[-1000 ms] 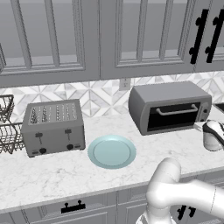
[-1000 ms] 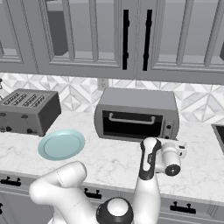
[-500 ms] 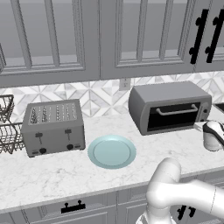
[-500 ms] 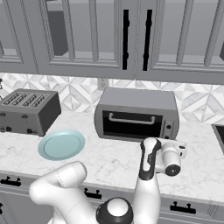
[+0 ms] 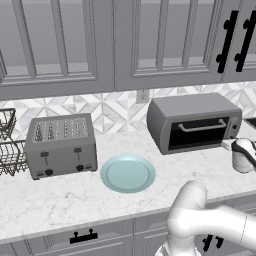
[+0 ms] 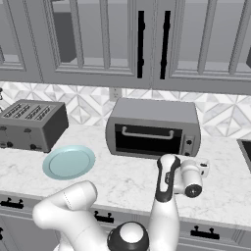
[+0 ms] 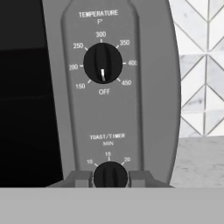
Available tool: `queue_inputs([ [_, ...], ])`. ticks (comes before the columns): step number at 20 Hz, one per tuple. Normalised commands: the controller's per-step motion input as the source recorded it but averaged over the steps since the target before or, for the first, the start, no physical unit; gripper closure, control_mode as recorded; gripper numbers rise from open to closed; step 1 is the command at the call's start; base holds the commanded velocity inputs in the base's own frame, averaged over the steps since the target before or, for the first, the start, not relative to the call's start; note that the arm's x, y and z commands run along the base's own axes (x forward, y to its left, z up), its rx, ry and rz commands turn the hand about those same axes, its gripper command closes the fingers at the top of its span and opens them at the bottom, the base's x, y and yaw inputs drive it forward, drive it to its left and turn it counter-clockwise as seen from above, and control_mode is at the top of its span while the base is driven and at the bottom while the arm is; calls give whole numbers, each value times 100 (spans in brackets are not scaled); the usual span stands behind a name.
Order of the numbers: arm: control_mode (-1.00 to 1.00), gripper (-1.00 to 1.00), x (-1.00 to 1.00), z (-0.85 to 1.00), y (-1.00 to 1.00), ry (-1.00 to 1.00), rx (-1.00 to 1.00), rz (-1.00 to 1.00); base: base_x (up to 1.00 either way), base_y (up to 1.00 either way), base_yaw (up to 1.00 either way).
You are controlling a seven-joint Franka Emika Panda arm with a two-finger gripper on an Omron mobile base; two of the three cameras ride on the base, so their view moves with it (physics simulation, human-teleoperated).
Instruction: Pick up the kebab skewer and baguette bread, and place them inside the toaster oven. Close the toaster oven door and start by setting the timer.
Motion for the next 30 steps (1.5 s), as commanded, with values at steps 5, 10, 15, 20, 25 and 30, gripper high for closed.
queue_inputs([
  [5,-100,100,0,0,0,0,0,0,0,0,0],
  [10,-100,100,-2,0,0,0,0,0,0,0,0],
  [15,-100,100,-7,0,0,0,0,0,0,0,0],
  [20,-100,100,0,0,0,0,4,0,0,0,0],
  [25,-100,100,0,0,0,0,16,0,0,0,0],
  [30,-100,100,0,0,0,0,25,0,0,0,0],
])
